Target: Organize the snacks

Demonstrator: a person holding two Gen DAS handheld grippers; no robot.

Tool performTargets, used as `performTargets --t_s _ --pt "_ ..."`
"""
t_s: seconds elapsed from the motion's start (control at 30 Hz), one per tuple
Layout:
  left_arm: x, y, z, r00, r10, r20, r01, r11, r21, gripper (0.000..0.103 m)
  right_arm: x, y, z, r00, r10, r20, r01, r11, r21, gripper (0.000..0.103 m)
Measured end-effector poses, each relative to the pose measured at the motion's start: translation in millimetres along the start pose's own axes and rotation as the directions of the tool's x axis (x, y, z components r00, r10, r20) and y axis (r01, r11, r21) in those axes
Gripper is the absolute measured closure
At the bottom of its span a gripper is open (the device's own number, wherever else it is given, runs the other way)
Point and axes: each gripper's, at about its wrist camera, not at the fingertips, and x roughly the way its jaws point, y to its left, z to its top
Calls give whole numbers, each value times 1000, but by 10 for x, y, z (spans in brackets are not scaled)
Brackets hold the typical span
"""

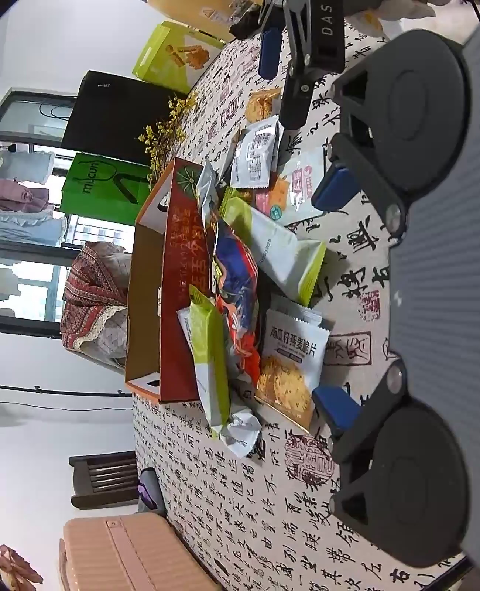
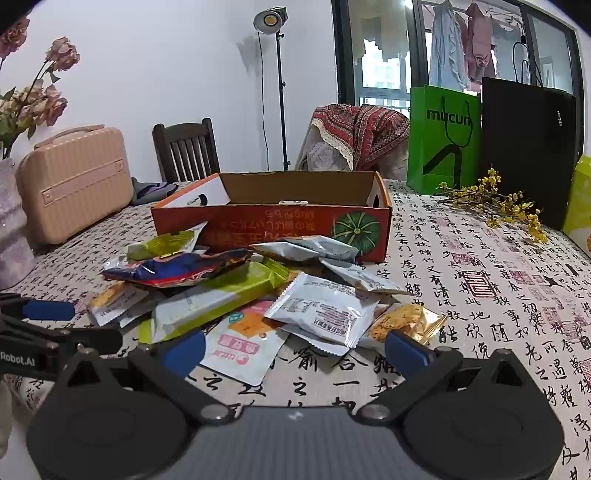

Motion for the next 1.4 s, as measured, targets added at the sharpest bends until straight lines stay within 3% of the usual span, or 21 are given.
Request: performTargets --t_s 0.1,1.4 --pt "-2 24 -6 1000 -28 -10 28 1000 -13 0 4 -5 -4 1000 0 -2 0 1000 2 0" --pt "22 65 21 1000 -5 8 6 1000 -31 0 11 -30 -7 1000 3 -8 -3 1000 7 0"
